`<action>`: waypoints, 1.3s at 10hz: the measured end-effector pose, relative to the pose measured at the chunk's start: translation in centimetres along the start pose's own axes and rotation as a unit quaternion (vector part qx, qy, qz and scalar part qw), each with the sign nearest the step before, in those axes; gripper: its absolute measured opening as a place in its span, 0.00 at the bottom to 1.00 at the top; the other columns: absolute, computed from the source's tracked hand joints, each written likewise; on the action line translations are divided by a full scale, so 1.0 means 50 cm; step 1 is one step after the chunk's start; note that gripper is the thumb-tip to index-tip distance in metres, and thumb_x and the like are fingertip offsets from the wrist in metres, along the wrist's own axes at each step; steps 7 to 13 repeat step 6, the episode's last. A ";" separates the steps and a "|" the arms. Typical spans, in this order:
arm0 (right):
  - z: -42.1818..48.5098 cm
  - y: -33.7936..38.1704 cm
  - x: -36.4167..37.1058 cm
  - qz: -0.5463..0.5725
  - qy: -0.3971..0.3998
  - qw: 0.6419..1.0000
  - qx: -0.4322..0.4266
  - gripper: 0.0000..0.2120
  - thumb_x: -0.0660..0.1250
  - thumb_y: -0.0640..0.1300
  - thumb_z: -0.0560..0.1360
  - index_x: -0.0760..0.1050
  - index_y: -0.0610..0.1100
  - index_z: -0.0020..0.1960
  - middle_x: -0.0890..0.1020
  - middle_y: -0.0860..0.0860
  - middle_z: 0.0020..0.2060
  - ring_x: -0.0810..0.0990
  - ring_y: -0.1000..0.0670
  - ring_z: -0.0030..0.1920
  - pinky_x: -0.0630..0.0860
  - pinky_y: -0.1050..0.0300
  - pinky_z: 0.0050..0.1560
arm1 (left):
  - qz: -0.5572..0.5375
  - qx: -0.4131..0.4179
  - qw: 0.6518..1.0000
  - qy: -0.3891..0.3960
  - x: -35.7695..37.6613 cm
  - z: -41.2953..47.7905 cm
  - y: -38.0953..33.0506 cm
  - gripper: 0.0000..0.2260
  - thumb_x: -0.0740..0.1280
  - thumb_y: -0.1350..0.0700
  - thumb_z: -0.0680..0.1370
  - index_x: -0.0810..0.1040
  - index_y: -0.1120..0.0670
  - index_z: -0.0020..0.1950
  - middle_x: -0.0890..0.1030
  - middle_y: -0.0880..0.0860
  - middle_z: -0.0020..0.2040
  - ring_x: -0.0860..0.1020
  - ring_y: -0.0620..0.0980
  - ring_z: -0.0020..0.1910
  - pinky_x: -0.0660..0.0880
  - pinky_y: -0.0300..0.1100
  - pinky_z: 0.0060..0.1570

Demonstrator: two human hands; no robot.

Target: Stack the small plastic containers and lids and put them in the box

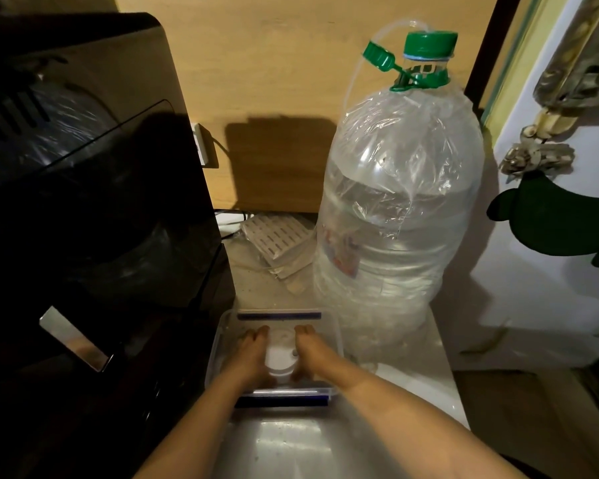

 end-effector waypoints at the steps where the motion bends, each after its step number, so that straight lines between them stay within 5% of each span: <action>1: -0.003 0.002 -0.006 0.000 -0.002 1.000 -0.004 0.33 0.69 0.33 0.70 0.56 0.36 0.69 0.62 0.37 0.68 0.66 0.37 0.66 0.66 0.47 0.65 | 0.027 -0.013 1.000 0.000 -0.006 -0.007 0.003 0.48 0.74 0.43 0.64 0.47 0.52 0.73 0.56 0.59 0.74 0.57 0.59 0.72 0.61 0.53 0.70; 3: -0.030 0.034 -0.066 -0.027 -0.017 0.999 -0.040 0.47 0.75 0.40 0.66 0.47 0.39 0.73 0.58 0.39 0.73 0.61 0.40 0.71 0.64 0.50 0.69 | 0.026 -0.014 1.000 -0.005 -0.050 -0.018 -0.003 0.52 0.77 0.47 0.62 0.43 0.51 0.73 0.49 0.57 0.76 0.50 0.58 0.74 0.56 0.52 0.72; 6: -0.128 0.102 -0.212 -0.111 -0.112 0.982 -0.105 0.33 0.65 0.56 0.73 0.56 0.42 0.71 0.64 0.42 0.71 0.63 0.42 0.70 0.64 0.47 0.68 | 0.000 0.072 0.986 -0.148 -0.198 -0.075 -0.083 0.35 0.68 0.46 0.71 0.53 0.54 0.72 0.58 0.57 0.72 0.60 0.56 0.70 0.67 0.49 0.62; 13: -0.128 0.102 -0.212 -0.111 -0.112 0.982 -0.105 0.33 0.65 0.56 0.73 0.56 0.42 0.71 0.64 0.42 0.71 0.63 0.42 0.70 0.64 0.47 0.68 | 0.000 0.072 0.986 -0.148 -0.198 -0.075 -0.083 0.35 0.68 0.46 0.71 0.53 0.54 0.72 0.58 0.57 0.72 0.60 0.56 0.70 0.67 0.49 0.62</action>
Point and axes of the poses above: each hand's wrist, its own z-axis towards the middle knuckle, its own x-axis out of the palm, y = z × x, the point moved 9 cm from there along z, towards the middle knuckle
